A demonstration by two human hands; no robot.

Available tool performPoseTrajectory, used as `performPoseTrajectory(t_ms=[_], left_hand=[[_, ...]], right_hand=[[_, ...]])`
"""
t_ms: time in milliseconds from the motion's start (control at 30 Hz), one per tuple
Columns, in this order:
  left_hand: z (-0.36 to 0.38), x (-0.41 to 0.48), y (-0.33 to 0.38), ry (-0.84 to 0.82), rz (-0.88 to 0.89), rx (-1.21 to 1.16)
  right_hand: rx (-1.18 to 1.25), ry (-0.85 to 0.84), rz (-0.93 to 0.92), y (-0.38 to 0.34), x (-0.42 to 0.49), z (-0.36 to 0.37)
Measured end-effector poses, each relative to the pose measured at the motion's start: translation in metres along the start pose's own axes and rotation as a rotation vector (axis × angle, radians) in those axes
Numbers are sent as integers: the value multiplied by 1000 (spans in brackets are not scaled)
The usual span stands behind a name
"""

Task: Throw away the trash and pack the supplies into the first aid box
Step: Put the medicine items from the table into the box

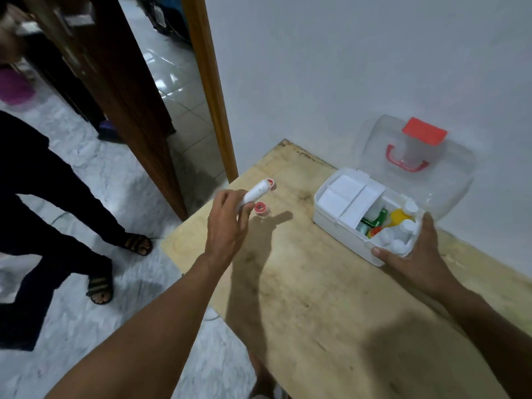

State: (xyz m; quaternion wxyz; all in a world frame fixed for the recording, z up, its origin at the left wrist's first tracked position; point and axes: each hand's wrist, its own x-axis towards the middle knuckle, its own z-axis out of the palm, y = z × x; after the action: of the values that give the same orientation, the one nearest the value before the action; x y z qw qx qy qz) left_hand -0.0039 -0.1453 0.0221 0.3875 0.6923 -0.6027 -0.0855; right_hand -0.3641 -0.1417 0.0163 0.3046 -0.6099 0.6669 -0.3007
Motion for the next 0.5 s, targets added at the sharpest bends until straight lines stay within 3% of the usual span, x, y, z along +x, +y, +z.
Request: performPoseTrajectory(t_ms=[267, 500], left_hand=[[41, 34, 119, -151, 176, -9], [77, 40, 175, -446, 88, 53]], right_hand=[[-54, -52, 139, 11, 0, 1], [-79, -37, 103, 12, 3, -3]])
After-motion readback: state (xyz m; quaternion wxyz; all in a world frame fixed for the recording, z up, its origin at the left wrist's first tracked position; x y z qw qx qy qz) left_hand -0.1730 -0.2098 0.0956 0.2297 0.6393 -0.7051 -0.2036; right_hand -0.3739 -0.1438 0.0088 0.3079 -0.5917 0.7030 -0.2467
